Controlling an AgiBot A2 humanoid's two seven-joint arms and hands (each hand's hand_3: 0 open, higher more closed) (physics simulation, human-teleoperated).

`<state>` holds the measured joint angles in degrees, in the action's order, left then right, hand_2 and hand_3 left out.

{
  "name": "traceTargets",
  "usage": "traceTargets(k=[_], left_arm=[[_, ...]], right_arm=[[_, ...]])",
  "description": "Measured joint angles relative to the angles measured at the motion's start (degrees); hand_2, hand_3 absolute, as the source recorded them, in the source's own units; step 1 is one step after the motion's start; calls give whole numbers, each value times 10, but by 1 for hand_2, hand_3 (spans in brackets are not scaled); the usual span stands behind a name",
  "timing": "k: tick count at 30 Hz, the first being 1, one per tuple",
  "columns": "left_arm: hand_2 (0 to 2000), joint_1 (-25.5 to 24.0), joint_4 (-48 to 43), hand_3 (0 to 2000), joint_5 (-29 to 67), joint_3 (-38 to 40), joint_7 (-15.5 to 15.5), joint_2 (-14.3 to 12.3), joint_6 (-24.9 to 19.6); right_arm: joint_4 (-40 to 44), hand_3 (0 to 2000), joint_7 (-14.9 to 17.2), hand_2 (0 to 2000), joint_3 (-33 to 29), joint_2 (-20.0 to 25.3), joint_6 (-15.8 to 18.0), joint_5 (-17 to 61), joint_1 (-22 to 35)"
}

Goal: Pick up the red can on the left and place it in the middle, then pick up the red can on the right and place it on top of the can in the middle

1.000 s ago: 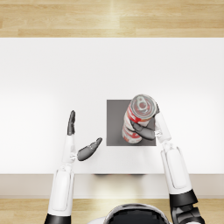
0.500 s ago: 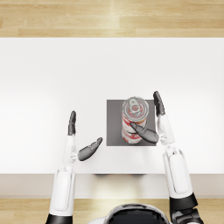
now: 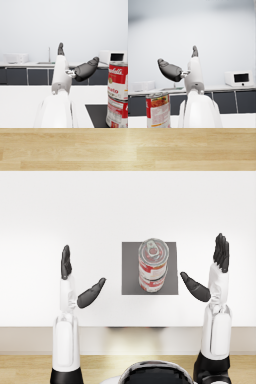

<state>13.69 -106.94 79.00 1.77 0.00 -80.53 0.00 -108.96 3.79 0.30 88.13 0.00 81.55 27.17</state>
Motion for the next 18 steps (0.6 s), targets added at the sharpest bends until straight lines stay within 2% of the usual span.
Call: traceTargets(k=[5,18], left_arm=[[0,14,7,0,0,38,0,1,0],[0,16,13,0,0,50,0,0,0]], right_arm=[[16,0,-31,0,-48,1,0,0,-12],[24,0,-38,0,-63,2,0,0,-17]])
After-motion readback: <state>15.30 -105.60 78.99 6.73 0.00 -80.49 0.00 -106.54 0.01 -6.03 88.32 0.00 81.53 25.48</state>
